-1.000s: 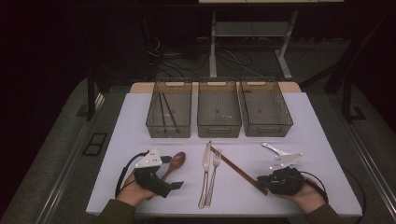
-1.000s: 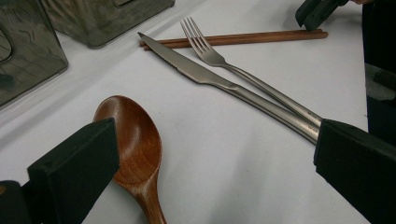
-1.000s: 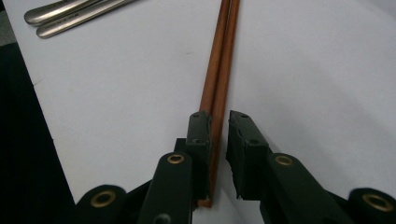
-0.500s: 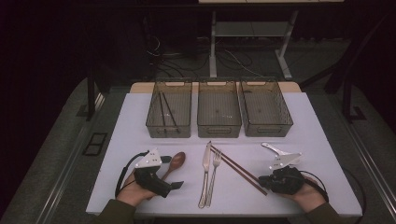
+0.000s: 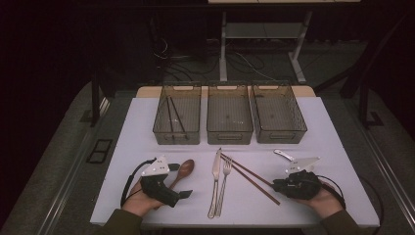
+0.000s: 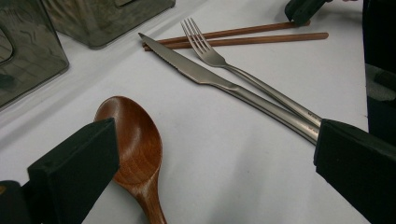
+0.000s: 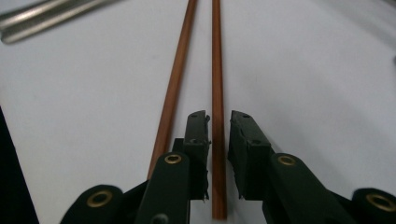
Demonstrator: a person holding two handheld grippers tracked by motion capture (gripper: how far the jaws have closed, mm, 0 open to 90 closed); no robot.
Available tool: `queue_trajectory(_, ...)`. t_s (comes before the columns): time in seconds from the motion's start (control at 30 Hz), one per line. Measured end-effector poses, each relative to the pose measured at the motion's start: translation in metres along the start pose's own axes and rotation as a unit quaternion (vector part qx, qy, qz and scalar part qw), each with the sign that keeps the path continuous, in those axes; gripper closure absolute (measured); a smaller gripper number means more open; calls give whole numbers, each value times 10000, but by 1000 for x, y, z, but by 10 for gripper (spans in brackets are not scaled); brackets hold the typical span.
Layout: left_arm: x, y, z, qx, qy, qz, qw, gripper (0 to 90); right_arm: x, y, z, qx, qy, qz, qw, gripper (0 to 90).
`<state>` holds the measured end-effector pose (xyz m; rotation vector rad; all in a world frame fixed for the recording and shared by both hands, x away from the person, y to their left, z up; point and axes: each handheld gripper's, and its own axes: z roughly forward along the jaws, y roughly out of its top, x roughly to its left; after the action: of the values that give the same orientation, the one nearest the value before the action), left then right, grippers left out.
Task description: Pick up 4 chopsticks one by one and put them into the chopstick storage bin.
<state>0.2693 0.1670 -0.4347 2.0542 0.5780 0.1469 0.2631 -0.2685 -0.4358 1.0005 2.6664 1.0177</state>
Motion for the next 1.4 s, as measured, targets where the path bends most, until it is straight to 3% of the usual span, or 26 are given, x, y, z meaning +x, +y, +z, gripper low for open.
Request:
queue_trajectory(0.2, 0, 0, 0, 8, -6, 7, 10000, 0, -4, 19, 12, -118, 44, -53, 9999, 772)
queue_trajectory(0.33, 0, 0, 0, 15, -16, 15, 10000, 0, -5, 27, 23, -35, 73, -86, 9999, 787)
queue_trajectory(0.47, 0, 0, 1, 16, -18, 15, 10000, 0, -4, 26, 28, 113, 39, -147, 9998, 797)
queue_trajectory(1.4, 0, 0, 0, -2, -26, 16, 10000, 0, -6, 21, 21, 113, -83, -95, 9999, 841)
